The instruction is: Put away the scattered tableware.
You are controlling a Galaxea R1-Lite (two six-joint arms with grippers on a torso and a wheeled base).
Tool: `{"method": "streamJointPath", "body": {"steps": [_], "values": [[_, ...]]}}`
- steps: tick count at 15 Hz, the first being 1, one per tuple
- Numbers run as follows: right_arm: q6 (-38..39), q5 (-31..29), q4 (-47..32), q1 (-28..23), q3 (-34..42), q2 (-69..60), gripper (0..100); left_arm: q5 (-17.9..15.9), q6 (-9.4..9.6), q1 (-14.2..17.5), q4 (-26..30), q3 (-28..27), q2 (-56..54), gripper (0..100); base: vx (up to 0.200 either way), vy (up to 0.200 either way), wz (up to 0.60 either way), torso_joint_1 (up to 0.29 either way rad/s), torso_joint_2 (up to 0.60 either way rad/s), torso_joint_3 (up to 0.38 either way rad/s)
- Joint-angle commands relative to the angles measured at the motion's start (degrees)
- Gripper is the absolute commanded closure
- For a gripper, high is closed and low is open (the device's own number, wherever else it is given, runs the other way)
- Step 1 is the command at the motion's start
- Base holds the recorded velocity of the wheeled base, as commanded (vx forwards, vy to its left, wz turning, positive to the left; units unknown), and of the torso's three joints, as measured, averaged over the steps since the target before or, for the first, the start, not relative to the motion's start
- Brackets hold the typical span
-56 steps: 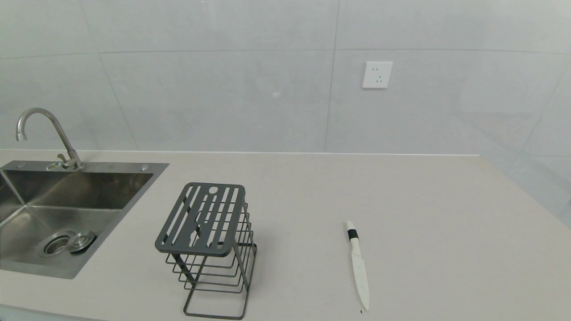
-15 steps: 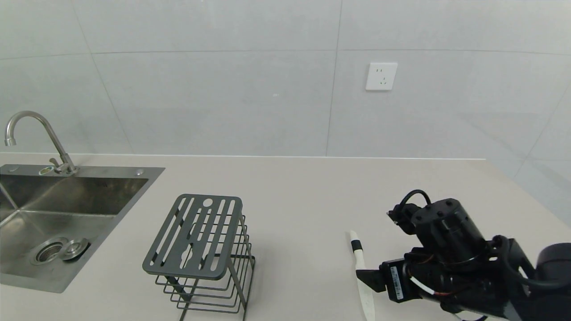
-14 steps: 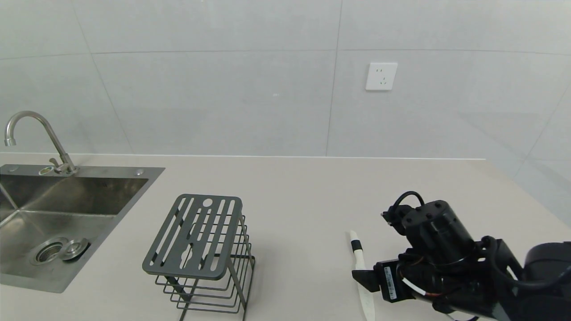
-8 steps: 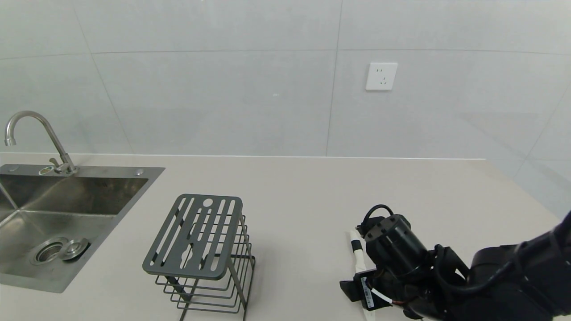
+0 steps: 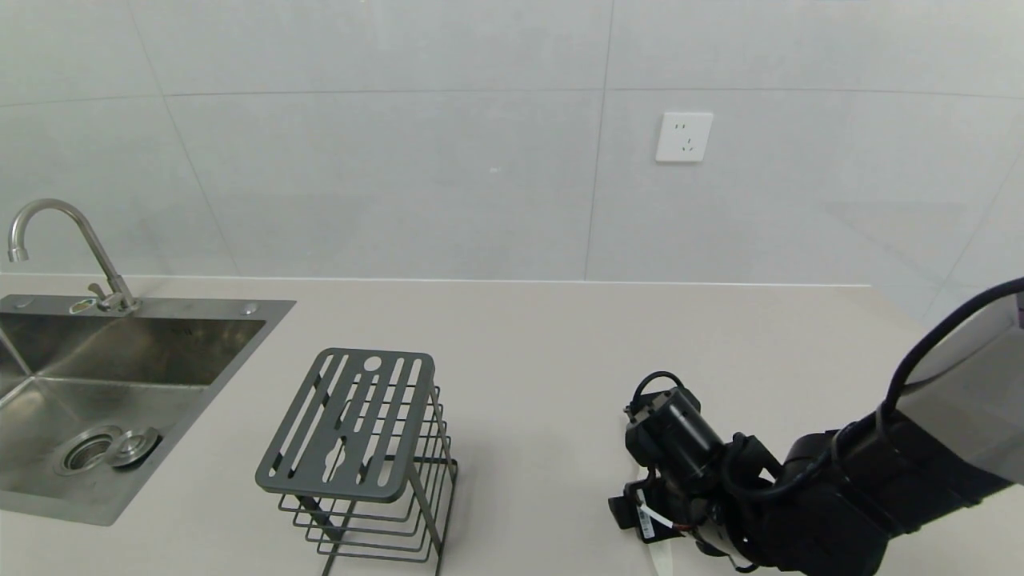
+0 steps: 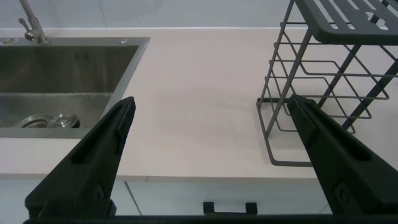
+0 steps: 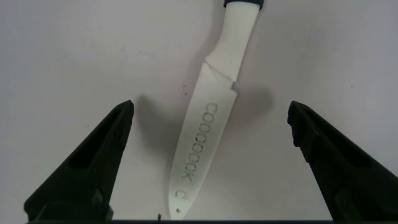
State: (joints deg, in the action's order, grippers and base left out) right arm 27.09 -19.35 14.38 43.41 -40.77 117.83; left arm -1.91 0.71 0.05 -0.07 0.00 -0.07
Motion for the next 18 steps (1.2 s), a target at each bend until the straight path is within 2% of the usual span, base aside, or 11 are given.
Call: {"method": "streamJointPath", "body": {"steps": [1,4,5,9,13,15,18], "values": [[-0.02,0.1,0.03,-0.26,-0.98,0.99,0,-0.02,0.0,0.04,-0.01,0.0,0.07,0,0.0,0.0,0.0,0.0,0.0,0.0],[-0.02,0.1,0.03,-0.17,-1.33,1.17,0,-0.02,0.0,0.04,-0.01,0.0,0.07,0,0.0,0.0,0.0,0.0,0.0,0.0],[-0.02,0.1,-0.06,0.01,-1.16,1.7,100,-0.02,0.0,0.04,-0.01,0.0,0.07,0,0.0,0.0,0.0,0.0,0.0,0.0],[0.42,0.1,-0.15,0.89,-0.63,1.87,100,-0.02,0.0,0.04,-0.01,0.0,0.07,0,0.0,0.0,0.0,0.0,0.0,0.0],[0.16,-0.08,-0.06,-0.17,-0.54,1.78,100,-0.02,0.0,0.04,-0.01,0.0,0.07,0,0.0,0.0,0.0,0.0,0.0,0.0],[-0.63,-0.25,0.38,-1.84,-0.89,-2.26,100,-0.02,-0.09,-0.05,-0.01,0.0,0.07,0,0.0,0.0,0.0,0.0,0.0,0.0],[-5.99,1.07,8.99,-5.53,0.16,-9.11,100,-0.02,-0.09,0.04,-0.1,0.0,0.07,0,0.0,0.0,0.0,0.0,0.0,0.0]]}}
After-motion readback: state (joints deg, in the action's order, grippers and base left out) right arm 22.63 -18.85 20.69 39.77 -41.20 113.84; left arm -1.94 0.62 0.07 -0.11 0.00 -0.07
